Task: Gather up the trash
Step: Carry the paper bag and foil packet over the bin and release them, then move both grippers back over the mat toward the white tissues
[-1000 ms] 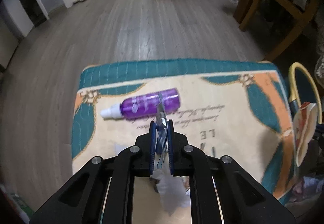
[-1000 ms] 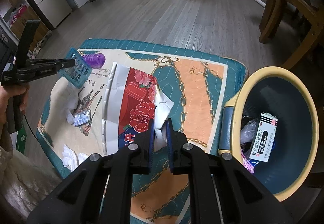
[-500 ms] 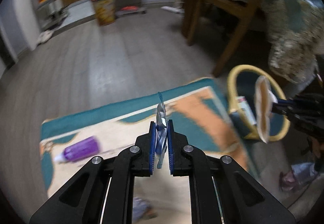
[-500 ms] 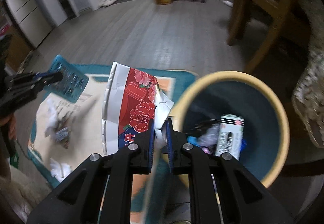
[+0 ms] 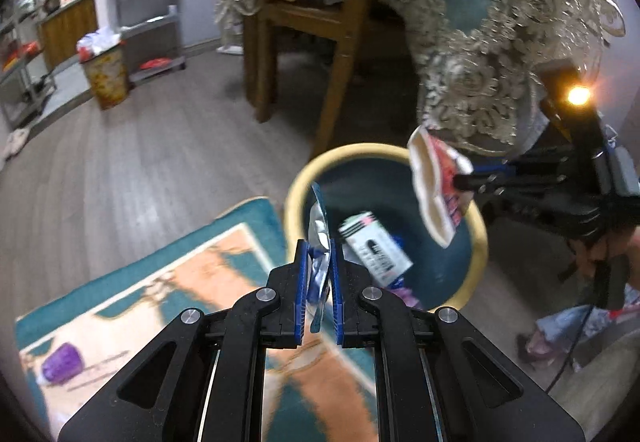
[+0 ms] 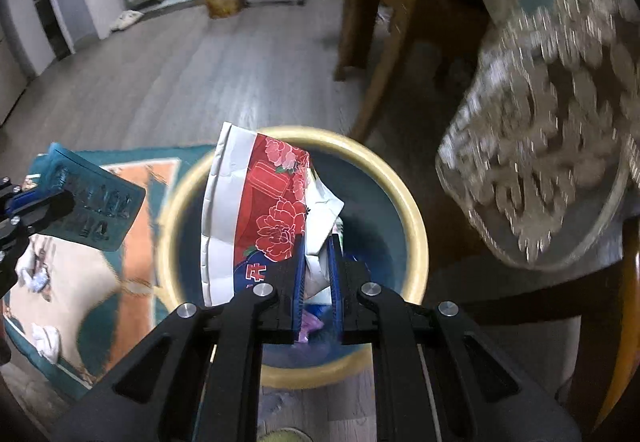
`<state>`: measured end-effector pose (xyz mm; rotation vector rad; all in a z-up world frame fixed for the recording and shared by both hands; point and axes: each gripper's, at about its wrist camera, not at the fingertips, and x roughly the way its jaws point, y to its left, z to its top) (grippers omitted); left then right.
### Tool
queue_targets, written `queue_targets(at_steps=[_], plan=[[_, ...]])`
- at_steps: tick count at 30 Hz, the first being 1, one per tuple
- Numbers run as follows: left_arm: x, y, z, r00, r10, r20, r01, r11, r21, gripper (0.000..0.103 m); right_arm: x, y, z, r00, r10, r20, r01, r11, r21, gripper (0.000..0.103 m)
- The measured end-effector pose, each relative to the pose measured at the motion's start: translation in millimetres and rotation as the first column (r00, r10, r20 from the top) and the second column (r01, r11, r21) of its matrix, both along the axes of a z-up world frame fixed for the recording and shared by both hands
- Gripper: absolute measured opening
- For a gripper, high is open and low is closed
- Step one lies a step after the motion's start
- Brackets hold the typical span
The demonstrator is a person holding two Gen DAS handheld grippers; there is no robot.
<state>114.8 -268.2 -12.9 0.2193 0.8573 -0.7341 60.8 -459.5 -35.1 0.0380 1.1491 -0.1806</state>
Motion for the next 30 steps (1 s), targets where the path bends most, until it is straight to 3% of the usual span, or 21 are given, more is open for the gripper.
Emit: queue_targets(at_steps=[6,14,16,18,20,22,24,26,30], plan=[[1,-28,-24,0.999,-0.018,-0.035,0.018,1.0,0.01,0.012,2,-6,-15,0.999,-0.015,-0.04,0.016,1.0,0.014,0.011],[1,-37,-30,0.999,0.01,0.044,-0.01,1.0,-0.008,0.013,6,-7,-10,1.0,-0.03,0.005,0.03,0.999,-0.011,0.013],[3,-37,-32,0.999,0.021,0.045,-0.021,1.0,-0.003,0.022,4,-8,-8,0.999,-0.039,0.01,0.039,0.999,-0.014,0.021],[5,-35,-32,0.999,0.035,0.041,-0.035,0.999,0.002,0.04,5,-9,-8,0.999,-0.041,0.017,0.042,0.999,-0.02,0.047],[5,-31,-30,0.998,0.038,0.046,-0.037,0.999,-0.01,0.053,5,-7,-5,0.999,-0.037,0.027,0.038,0.999,-0.026,0.051],[5,-28,-28,0.998,0.039,0.048,-0.038,0.999,-0.009,0.06,6,-6,-4,0.999,-0.035,0.036,0.036,0.999,-0.021,0.06],[3,-25,-25,0.997,0.045,0.056,-0.044,0.999,-0.011,0.068,7,-2,-1,0.998,-0.026,0.049,0.026,1.0,-0.013,0.075],[3,-20,-22,0.997,0.048,0.053,-0.048,0.999,-0.009,0.076,8,3,2,0.998,-0.01,0.058,0.011,1.0,-0.012,0.081],[-2,-11,-20,0.997,0.053,0.063,-0.054,0.998,0.018,0.081,11,17,8,0.997,0.032,0.077,-0.03,0.999,-0.023,0.091]])
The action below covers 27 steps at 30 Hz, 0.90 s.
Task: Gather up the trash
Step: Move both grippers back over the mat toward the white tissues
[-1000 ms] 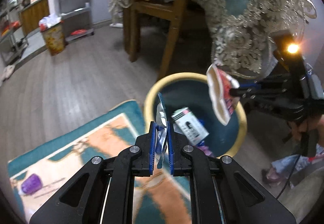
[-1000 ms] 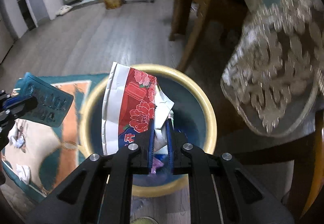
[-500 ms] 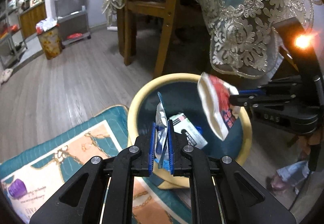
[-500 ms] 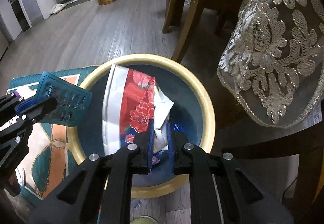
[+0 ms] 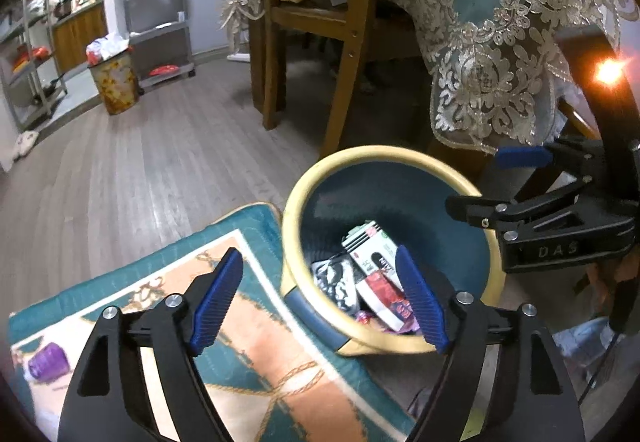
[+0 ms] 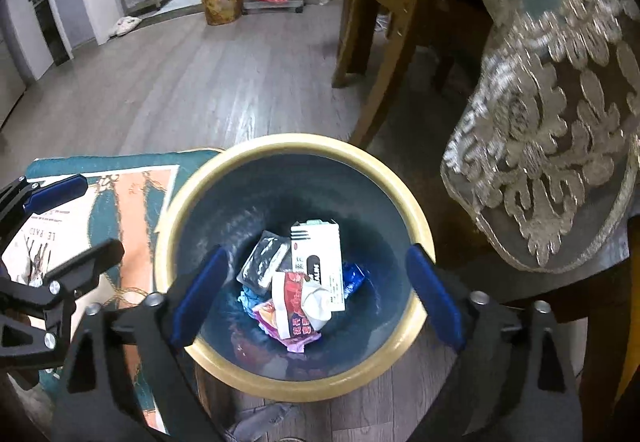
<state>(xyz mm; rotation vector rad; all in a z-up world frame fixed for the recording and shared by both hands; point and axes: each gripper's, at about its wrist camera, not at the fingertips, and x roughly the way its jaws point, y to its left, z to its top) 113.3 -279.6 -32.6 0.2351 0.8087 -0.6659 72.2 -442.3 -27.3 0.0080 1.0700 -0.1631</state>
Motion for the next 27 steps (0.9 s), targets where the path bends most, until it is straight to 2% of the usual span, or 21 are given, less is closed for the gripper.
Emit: queue_targets(at_steps=[5,12,20,27], plan=[[-4,18,3,1.0,0.014,0.007,-0.015,0.999,0.035,0.088,6,15,4,0.999,0.035,0.009,-0.034,0.999,-0.014,0.094],[-9,60,10,0.998,0.055,0.019,-0.057,0.996,0.075,0.089,13,48,14,0.995,0.098,0.037,-0.097,0.995,-0.024,0.097],[-18,141,30,0.984,0.178,0.028,-0.18,0.979,0.091,0.089,21,100,17,0.981,0.187,0.044,-0.188,0.982,0.021,0.097],[-39,217,39,0.956,0.29,0.043,-0.293,0.947,0.132,0.089,27,159,23,0.952,0.299,0.064,-0.3,0.954,0.01,0.097]])
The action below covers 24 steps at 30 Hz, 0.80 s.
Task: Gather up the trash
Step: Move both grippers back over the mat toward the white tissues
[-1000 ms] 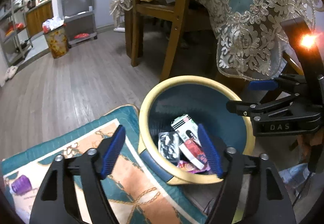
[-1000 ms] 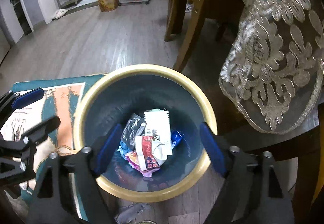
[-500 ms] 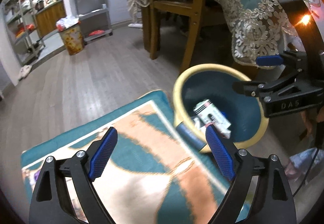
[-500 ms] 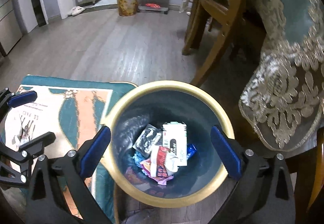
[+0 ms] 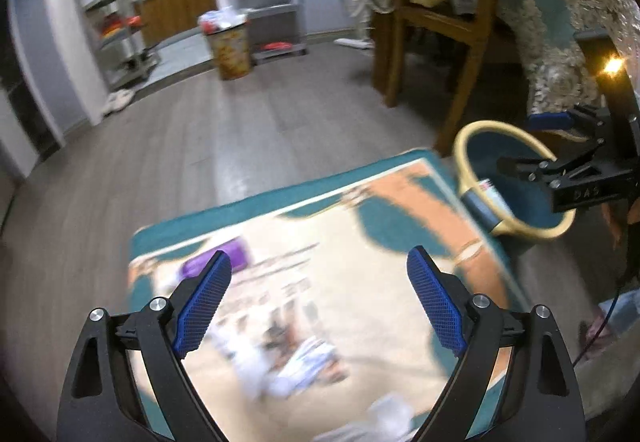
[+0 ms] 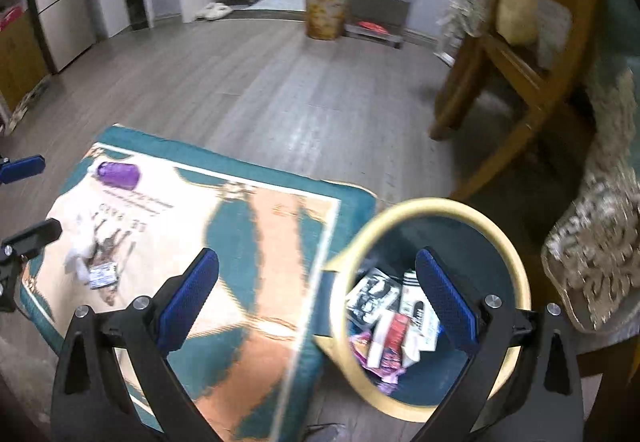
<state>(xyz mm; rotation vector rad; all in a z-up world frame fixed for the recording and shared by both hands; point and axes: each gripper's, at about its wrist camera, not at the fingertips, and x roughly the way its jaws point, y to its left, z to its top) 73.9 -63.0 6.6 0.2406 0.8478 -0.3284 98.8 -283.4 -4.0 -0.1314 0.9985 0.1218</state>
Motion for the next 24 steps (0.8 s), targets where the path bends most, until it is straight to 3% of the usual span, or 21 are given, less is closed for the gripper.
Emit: queue_targets(at_steps=[8,15,20,24], plan=[[-13,89,-2,0.986,0.165,-0.02,-0.165,0.986,-0.009,0.091,0,62,-10,0.993,0.117,-0.029,-0.116,0.992,0.044,0.097],[-8,126,-15,0.978,0.206,-0.043,-0.206,0.979,0.007,0.091,-4,113,-41,0.972,0.202,-0.121,-0.187,0.974,0.125,0.097],[0,141,-27,0.973,0.218,-0.081,-0.219,0.976,-0.002,0.091,-23,150,-67,0.931,0.313,-0.188,-0.291,0.947,0.136,0.097],[3,147,-31,0.969,0.224,-0.101,-0.225,0.974,-0.004,0.091,-40,172,-81,0.88,0.406,-0.247,-0.372,0.912,0.175,0.091]])
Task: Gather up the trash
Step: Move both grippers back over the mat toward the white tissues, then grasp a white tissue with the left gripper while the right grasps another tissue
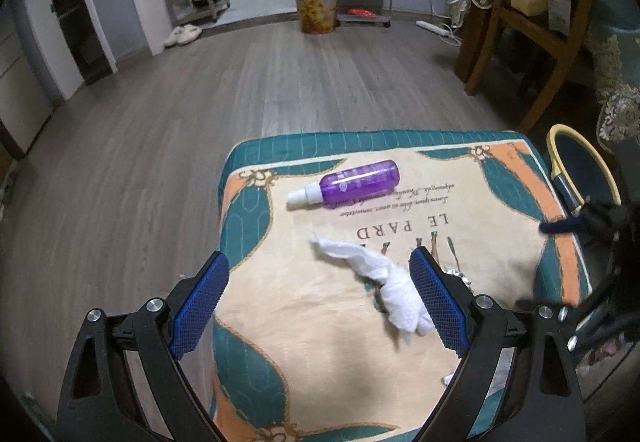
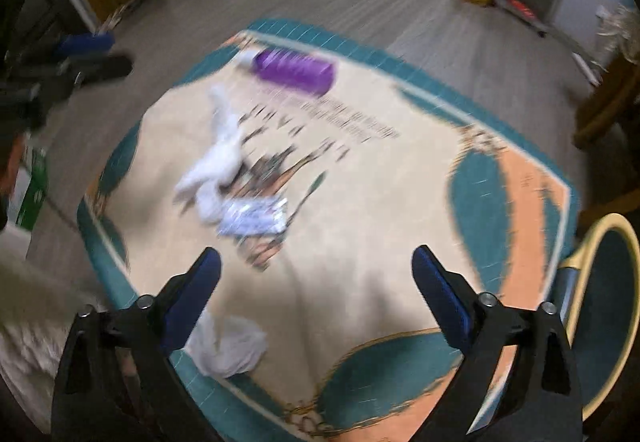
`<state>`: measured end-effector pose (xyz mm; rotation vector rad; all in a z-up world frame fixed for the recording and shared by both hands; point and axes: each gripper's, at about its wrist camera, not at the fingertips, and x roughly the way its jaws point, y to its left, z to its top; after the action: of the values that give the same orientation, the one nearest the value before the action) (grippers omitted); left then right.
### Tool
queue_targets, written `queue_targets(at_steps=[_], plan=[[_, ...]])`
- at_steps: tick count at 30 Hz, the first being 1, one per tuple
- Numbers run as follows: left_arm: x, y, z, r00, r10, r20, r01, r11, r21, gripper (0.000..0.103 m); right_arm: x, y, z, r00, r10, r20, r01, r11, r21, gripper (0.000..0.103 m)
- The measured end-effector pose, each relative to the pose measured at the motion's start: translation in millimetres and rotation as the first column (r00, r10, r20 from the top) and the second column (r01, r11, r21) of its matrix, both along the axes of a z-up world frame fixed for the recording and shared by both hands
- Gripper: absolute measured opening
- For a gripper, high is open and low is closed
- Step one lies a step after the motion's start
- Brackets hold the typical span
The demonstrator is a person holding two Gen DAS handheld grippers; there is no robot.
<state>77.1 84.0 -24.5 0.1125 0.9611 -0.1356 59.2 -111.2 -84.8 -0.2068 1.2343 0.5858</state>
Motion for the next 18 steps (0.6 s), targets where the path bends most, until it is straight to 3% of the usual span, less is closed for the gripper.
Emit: queue_targets(at_steps=[4,6,11,13,15,18], plan=[[0,1,-1,1.0,-0.011,-0.005,0.011,1.0,0.0,0.091,-25,18,0,0.988,0.152,-0.017,-0.151,0.988,0.039,0.089],[0,3,0,1.0,-0.008,-0.006,0.008,1.0,-0.006,0.091,-40,26,-6,0.977,0.21,-0.047,-0.209,0.978,0.03,0.084],[3,5,-3,1.0,0.007,-0.028,-0.008,1.0,-0.017,0.091,-68,38,-22,0.949,0.291,-0.121,-0.293,0.956,-0.003,0.078],[3,2,-6,0.999,-0.001,-0.039,0.0,1.0,-0.01,0.091,-77,43,-31,0.937,0.328,-0.125,-0.335,0.941,-0.048,0.067],[4,-4,-11,0.998,-0.015,-0.053,0.015,1.0,0.011,0.091,-80,43,-37,0.93,0.343,-0.134,-0.355,0.931,-0.085,0.036],[5,-12,-20,0.997,-0.031,-0.076,0.033,0.999,0.021,0.091,-74,35,-36,0.936,0.325,-0.135,-0.338,0.937,-0.087,0.013]])
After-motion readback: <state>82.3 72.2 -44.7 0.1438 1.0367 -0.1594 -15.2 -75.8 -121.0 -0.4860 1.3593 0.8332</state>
